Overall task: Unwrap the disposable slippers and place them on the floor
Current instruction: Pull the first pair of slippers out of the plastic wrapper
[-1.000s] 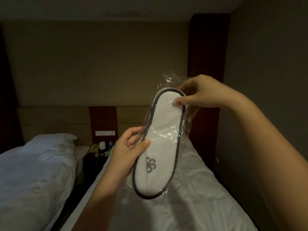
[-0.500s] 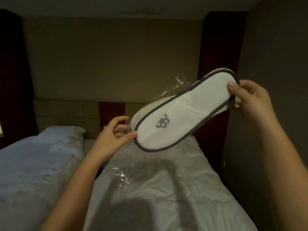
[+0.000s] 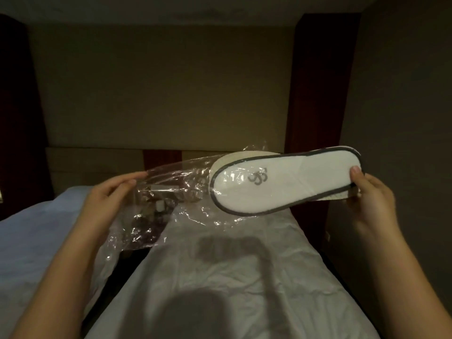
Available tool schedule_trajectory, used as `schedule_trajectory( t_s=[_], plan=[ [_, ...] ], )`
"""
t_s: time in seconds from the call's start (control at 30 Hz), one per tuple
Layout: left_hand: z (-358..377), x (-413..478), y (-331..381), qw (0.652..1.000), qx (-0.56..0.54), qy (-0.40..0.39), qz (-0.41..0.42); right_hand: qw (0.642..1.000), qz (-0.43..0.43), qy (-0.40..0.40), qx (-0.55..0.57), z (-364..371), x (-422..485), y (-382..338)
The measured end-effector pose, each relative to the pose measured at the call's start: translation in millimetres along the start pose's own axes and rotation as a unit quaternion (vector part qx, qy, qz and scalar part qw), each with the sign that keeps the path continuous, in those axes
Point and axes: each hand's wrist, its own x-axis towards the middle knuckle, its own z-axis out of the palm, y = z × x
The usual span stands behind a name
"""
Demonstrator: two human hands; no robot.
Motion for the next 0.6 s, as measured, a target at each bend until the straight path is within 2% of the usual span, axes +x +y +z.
schedule_trajectory(
  t_s=[0.1,0.2,0.3,0.37,0.47,0.6],
  plan=[
    [1.6,-1.2,-1.4,0.999,-0.035,0.027,-0.021,1.000,-0.010,0.014,-0.005,0.9,-2.8,2.9],
    [-1.5,0.5,-5.5,0.997,-0.035,0.075,0.000,0.999,-0.017,0.040,0.013,-3.1,-2.2,3.7],
    [-6.8,0.2,-9.3,0.997,-0.018,0.064,0.034,0.996,-0.029,0.079,0.034,-12.5,0.2,2.3],
    [-6.1,-1.5,-11.1,0.999,0.009,0.035,0.038,0.993,-0.037,0.103,0.041,-16.5,1.6,1.2],
    [10.4,-8.4,-4.5,0.997,0.038,-0.061,0.020,0.991,-0.045,0.114,0.051,-14.4,-0.3,-0.1],
    [48.6,-28.1,1.6,0.962,0.179,-0.203,0.043,0.990,-0.044,0.112,0.067,-5.8,-8.8,2.1]
  ],
)
